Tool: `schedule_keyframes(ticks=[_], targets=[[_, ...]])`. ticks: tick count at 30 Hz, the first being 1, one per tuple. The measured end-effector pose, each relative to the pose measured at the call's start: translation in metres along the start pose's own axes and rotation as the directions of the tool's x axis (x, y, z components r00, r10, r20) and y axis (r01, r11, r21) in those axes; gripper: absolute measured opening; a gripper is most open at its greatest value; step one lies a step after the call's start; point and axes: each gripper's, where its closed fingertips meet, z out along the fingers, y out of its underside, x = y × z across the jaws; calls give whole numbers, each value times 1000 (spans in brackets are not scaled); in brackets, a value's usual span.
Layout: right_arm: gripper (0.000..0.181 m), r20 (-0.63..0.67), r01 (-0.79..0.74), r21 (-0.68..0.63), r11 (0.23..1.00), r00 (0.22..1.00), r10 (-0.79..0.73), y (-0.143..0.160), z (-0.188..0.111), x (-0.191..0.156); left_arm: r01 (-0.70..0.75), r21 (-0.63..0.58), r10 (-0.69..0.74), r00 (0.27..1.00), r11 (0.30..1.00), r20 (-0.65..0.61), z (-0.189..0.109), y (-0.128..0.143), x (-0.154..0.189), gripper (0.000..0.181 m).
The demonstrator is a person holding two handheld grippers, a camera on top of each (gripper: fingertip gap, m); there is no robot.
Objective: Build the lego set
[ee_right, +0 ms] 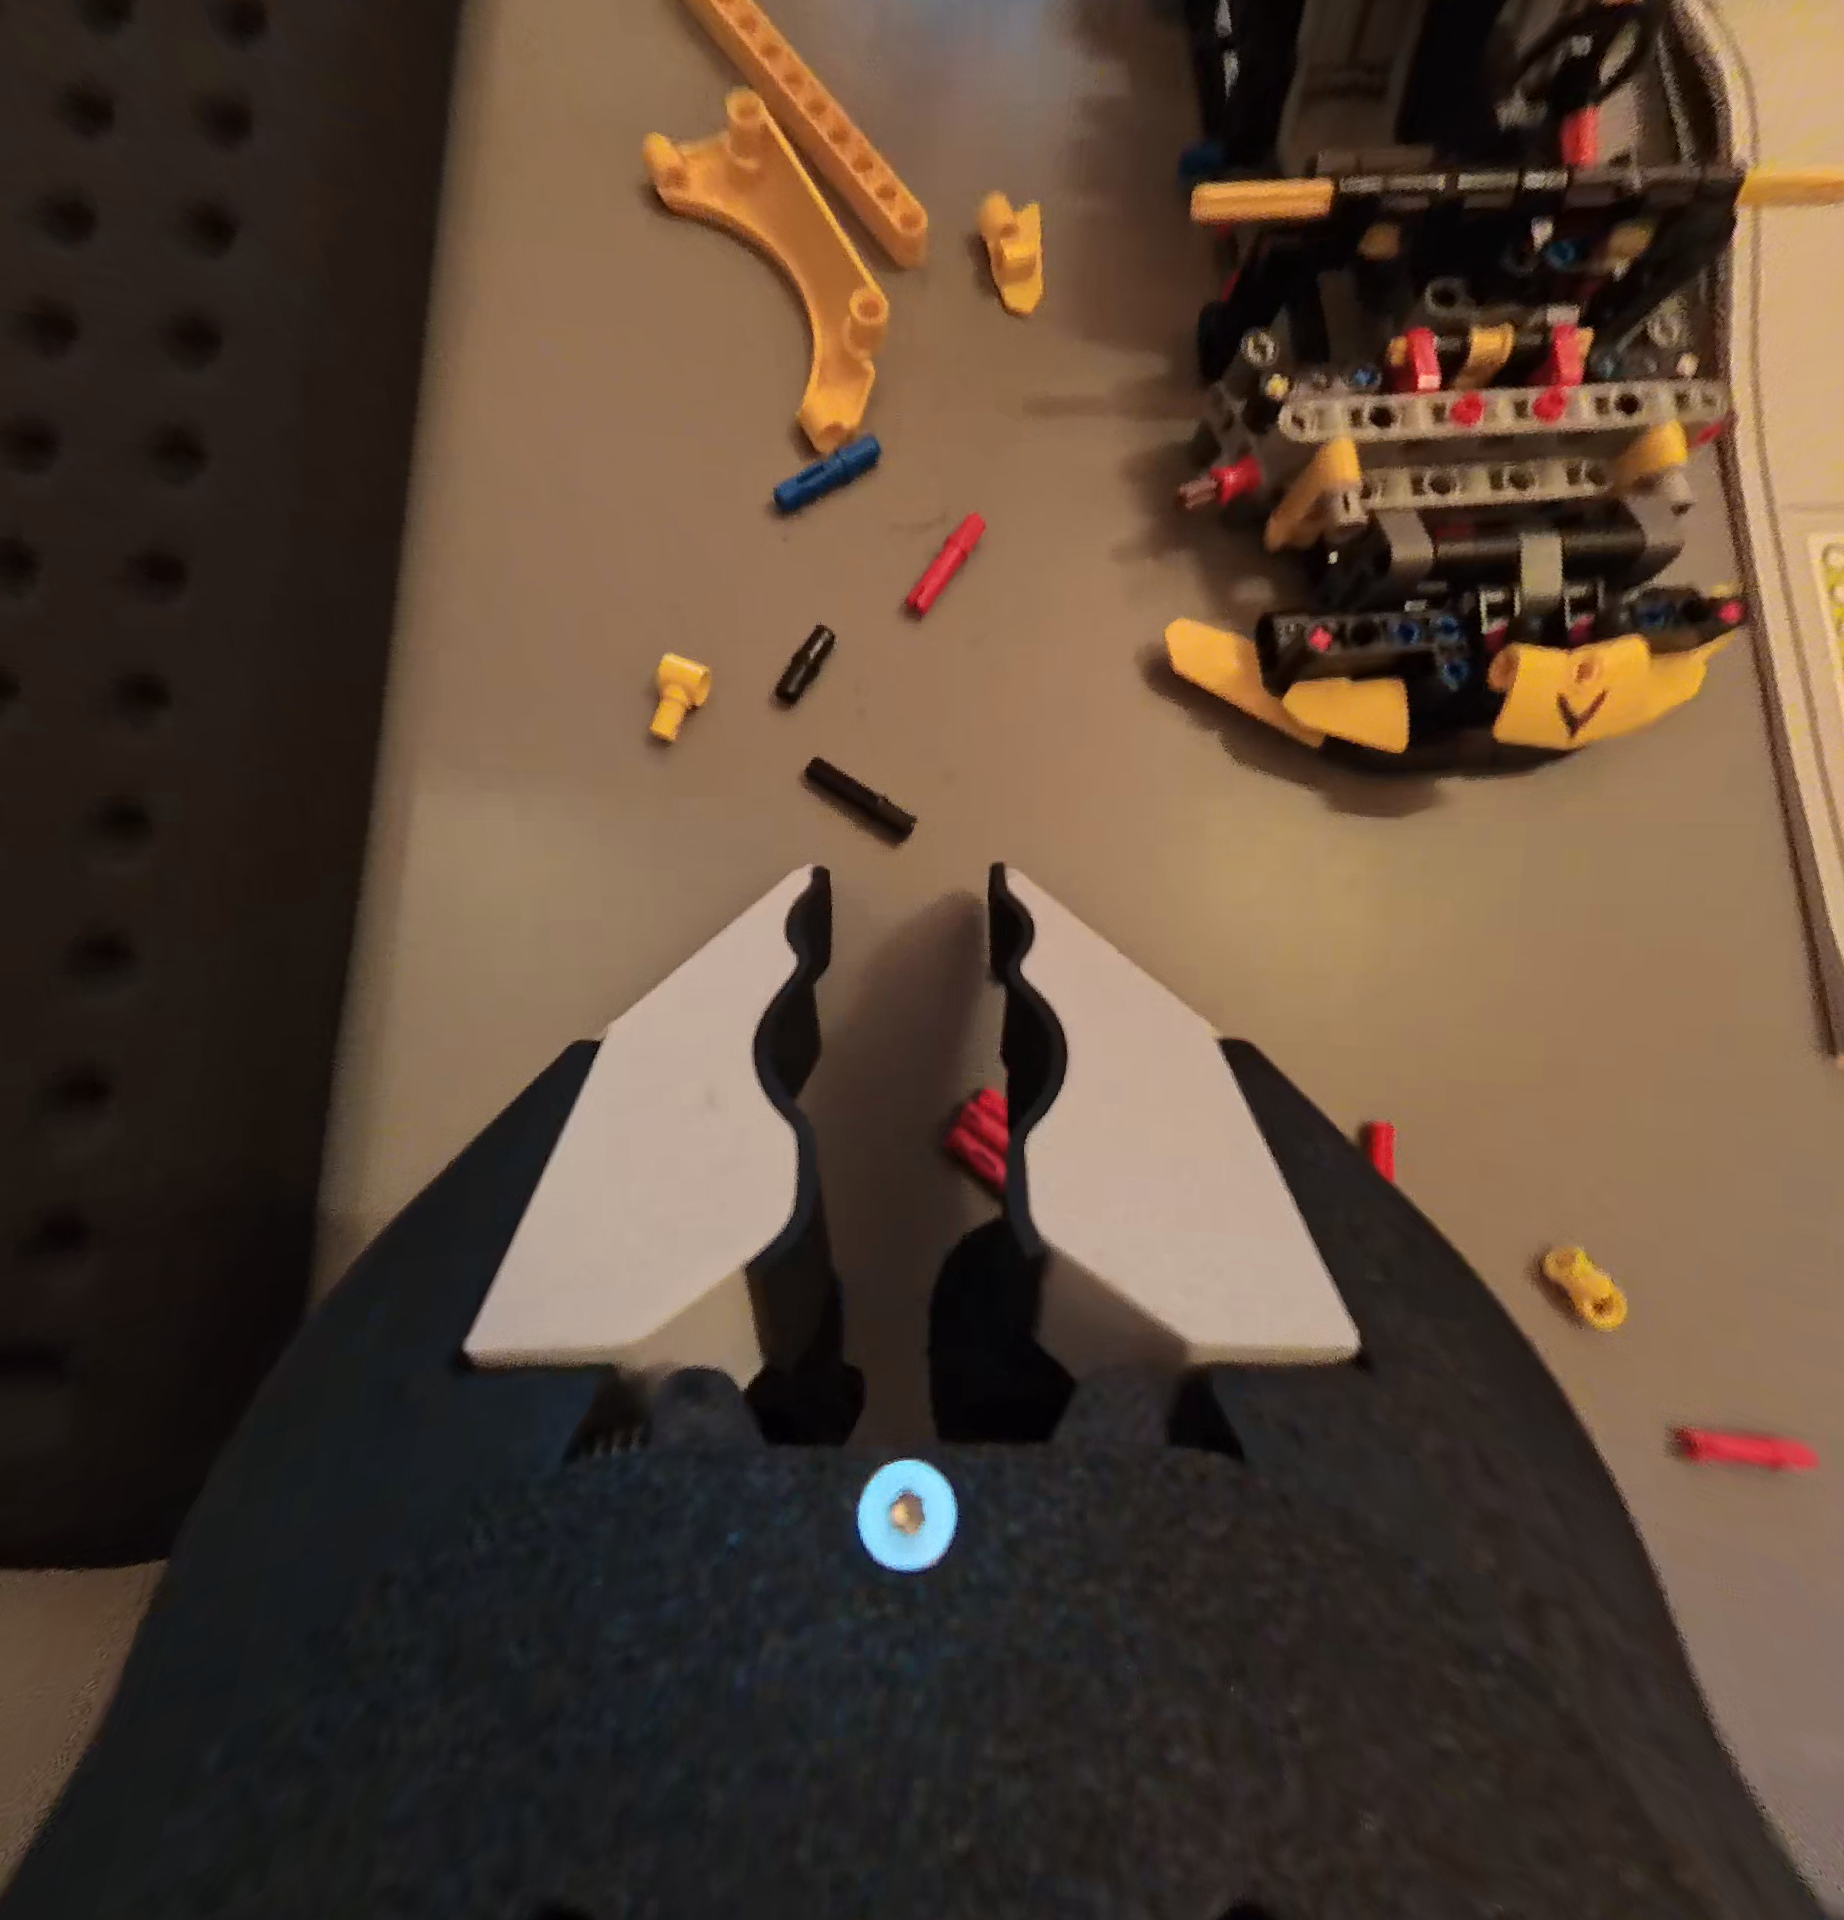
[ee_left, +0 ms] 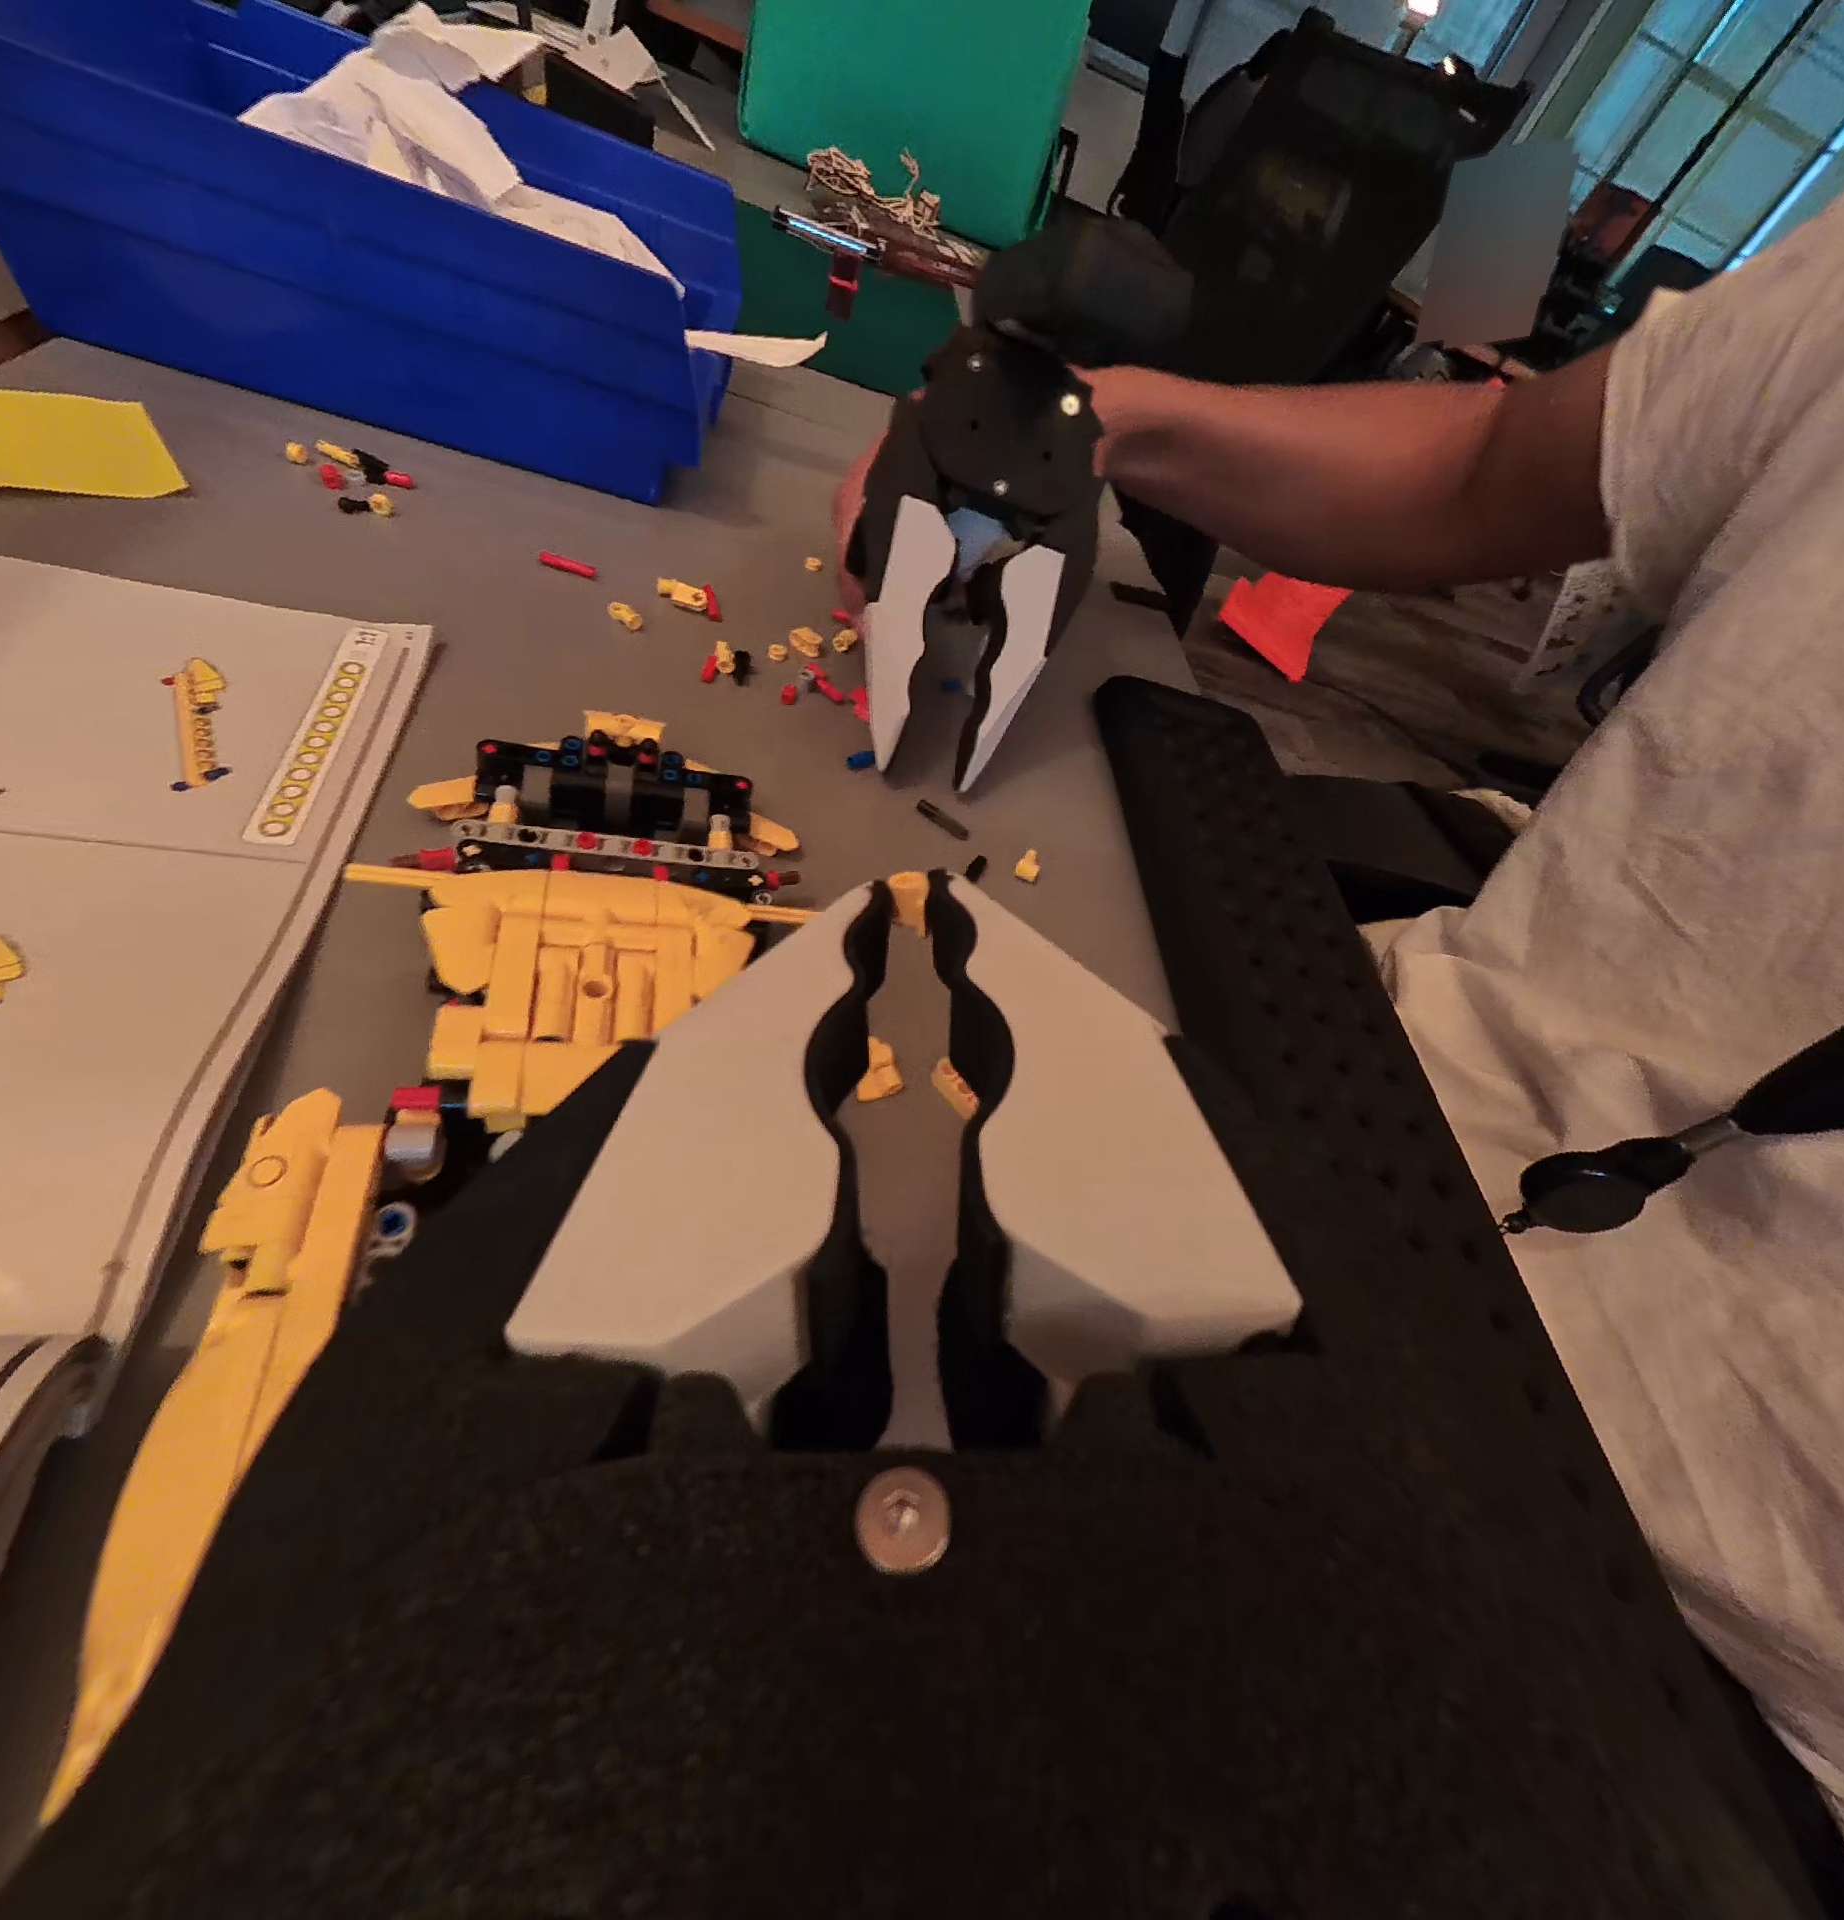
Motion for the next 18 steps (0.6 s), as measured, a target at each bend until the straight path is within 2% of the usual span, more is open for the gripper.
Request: schedule_keyframes(ticks=[7, 12, 13, 18], targets=[[22, 127, 69, 47, 997, 989, -74, -10, 13, -8, -3, 8, 4, 995, 1000, -97, 15, -3, 21, 7], [16, 90, 59, 55, 997, 994, -64, -9, 14, -8, 3, -7, -3, 994, 1000, -113, 21, 1, 24, 7], [8, 69, 63, 52, 997, 995, -67, -9, 14, -8, 4, -8, -5, 993, 1000, -115, 22, 2, 24, 7], [4, -39, 136, -8, 991, 990, -137, -10, 15, -6, -15, 2, 15, 991, 1000, -132, 31, 0, 31, 7]])
